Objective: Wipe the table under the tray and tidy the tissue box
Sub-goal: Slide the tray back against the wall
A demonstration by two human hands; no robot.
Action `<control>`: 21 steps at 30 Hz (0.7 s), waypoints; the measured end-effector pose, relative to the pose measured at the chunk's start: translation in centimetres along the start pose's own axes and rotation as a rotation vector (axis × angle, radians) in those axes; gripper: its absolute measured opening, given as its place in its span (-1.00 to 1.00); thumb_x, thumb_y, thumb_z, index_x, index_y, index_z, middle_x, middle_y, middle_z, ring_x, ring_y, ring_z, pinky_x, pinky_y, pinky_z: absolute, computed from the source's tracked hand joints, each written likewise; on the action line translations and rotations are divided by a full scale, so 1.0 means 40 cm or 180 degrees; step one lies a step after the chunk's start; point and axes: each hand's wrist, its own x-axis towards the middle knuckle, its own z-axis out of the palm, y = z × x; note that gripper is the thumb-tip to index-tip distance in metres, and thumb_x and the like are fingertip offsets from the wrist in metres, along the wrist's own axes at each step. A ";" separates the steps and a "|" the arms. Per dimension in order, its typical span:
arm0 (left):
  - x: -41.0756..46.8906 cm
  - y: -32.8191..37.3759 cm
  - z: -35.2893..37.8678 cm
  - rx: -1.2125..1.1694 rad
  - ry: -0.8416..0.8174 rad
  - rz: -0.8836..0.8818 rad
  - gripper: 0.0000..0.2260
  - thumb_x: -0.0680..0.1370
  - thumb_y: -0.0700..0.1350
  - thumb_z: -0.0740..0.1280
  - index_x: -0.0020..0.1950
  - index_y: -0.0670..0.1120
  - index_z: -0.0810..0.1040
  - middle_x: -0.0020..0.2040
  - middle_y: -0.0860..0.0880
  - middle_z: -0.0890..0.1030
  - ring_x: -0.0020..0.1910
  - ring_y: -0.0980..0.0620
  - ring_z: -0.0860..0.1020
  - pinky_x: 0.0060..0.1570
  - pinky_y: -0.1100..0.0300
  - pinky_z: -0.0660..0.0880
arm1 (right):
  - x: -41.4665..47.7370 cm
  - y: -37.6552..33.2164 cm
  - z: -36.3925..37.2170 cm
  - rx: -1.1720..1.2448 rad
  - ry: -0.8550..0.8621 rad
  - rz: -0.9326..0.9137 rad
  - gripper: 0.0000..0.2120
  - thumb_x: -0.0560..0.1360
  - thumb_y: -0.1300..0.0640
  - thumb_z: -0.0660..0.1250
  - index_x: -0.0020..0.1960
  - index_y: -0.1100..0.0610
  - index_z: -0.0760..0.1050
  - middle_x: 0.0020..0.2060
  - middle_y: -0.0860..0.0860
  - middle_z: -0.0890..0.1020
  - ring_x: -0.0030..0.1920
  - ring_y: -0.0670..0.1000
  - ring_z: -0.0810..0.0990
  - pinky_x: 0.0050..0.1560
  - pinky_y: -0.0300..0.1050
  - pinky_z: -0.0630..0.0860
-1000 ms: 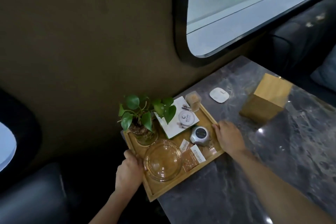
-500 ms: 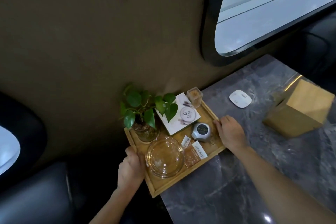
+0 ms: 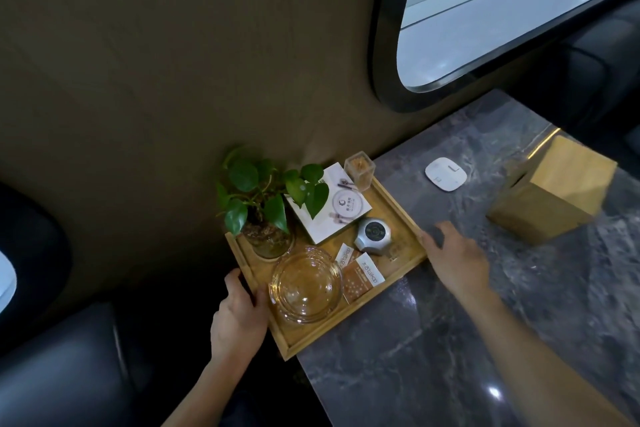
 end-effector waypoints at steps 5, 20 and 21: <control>-0.003 -0.003 0.014 -0.0074 -0.0057 0.0160 -0.62 0.57 -0.09 0.16 0.35 -0.14 0.19 -0.05 -0.22 0.61 -0.15 -0.25 0.60 -0.18 -0.02 0.52 | -0.012 0.008 0.026 0.0876 -0.0314 0.0087 -0.69 0.56 0.02 0.18 -0.04 0.29 0.45 -0.28 0.23 0.59 -0.23 0.22 0.56 -0.17 0.06 0.50; 0.007 0.001 0.028 0.0276 0.0014 0.0187 -0.69 0.57 -0.15 0.13 0.27 -0.20 0.21 -0.06 -0.30 0.59 -0.13 -0.33 0.57 -0.18 0.00 0.42 | 0.004 -0.003 0.021 0.0653 -0.0372 0.0009 -0.73 0.58 0.00 0.10 -0.12 0.19 0.36 -0.24 0.19 0.53 -0.13 0.25 0.54 -0.18 0.03 0.43; 0.008 0.005 0.024 0.0297 -0.0028 0.0154 -0.72 0.56 -0.14 0.13 0.24 -0.19 0.22 -0.08 -0.27 0.58 -0.15 -0.31 0.57 -0.19 0.00 0.44 | 0.004 -0.005 0.017 0.0610 -0.0417 0.0008 -0.74 0.58 0.00 0.09 -0.13 0.18 0.34 -0.26 0.16 0.51 -0.13 0.24 0.53 -0.20 0.01 0.40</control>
